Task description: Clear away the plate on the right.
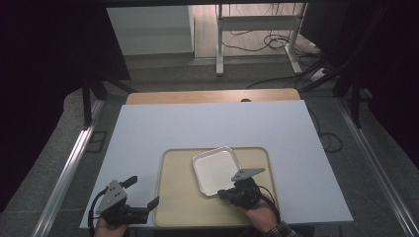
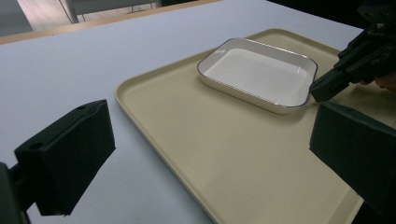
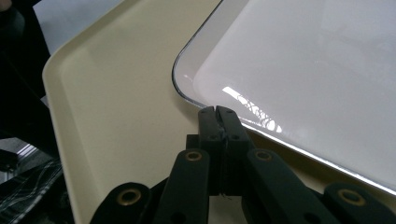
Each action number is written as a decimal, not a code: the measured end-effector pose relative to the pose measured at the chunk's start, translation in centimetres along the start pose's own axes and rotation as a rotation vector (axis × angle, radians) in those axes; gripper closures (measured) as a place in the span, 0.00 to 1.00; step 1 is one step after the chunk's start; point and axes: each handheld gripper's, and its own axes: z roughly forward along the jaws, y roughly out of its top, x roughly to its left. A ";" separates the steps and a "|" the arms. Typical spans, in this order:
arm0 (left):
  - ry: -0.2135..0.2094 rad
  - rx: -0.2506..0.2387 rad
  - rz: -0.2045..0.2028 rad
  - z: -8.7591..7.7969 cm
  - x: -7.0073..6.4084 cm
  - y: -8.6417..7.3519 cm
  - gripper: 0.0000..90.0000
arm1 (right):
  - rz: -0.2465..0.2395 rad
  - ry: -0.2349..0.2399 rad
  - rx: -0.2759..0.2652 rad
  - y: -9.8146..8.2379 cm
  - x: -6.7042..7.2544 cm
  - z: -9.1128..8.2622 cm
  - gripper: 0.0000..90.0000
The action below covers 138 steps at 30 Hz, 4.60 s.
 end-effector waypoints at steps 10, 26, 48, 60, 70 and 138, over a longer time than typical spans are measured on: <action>0.001 0.000 0.000 0.0 0.0 0.0 0.00 | 0.000 -0.009 -0.004 0.5 0.0 0.8 1.00; 0.001 0.000 0.002 0.0 0.0 0.0 0.00 | 0.007 -0.036 -0.009 1.0 -0.1 1.3 1.00; 0.000 0.001 0.006 0.0 0.0 0.0 0.00 | 0.001 -0.025 -0.052 1.5 0.0 -0.4 0.85; -0.002 0.001 0.005 0.0 0.0 0.0 0.00 | -0.028 -0.063 -0.064 1.7 -0.1 -1.2 0.74; -0.006 0.001 0.001 0.0 0.0 0.0 0.00 | -0.037 -0.082 -0.073 1.8 -0.4 -1.9 0.64; -0.012 -0.001 -0.015 0.0 0.2 -0.1 0.00 | -0.087 -0.215 -0.145 1.1 -2.0 -7.3 0.19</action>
